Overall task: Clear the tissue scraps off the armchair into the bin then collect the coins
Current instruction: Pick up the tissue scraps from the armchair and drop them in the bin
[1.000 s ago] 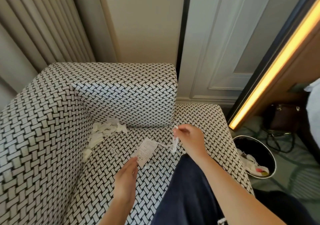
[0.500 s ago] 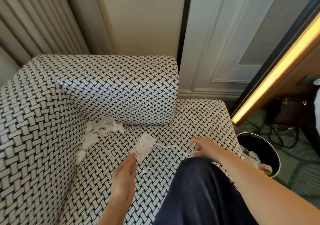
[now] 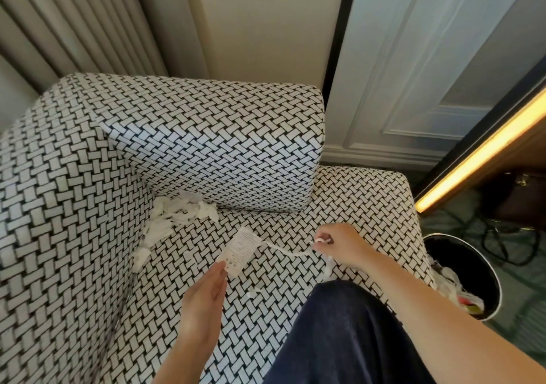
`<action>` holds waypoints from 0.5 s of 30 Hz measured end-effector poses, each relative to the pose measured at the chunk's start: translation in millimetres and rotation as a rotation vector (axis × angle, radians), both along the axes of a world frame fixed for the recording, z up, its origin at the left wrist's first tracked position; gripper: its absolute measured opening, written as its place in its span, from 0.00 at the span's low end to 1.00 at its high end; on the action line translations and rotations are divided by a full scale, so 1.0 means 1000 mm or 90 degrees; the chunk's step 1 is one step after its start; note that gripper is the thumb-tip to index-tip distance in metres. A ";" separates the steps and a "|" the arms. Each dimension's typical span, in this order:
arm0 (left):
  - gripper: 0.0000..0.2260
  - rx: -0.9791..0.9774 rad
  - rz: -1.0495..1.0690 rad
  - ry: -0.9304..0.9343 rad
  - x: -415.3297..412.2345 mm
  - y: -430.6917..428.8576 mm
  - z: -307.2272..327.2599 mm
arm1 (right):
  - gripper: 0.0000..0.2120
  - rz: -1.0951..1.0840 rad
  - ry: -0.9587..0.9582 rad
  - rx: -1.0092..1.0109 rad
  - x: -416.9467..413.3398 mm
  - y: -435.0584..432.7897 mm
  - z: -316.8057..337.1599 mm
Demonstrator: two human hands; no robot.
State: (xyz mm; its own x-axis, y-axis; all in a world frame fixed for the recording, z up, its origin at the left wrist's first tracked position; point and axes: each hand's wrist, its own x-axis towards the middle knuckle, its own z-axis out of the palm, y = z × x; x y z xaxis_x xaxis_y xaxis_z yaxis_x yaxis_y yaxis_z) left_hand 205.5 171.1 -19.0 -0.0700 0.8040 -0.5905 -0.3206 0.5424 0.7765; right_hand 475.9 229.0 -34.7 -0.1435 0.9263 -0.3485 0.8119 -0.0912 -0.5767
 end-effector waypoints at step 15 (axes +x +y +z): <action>0.15 0.001 0.026 -0.033 -0.006 -0.009 0.019 | 0.09 0.075 -0.146 -0.114 -0.051 0.005 -0.016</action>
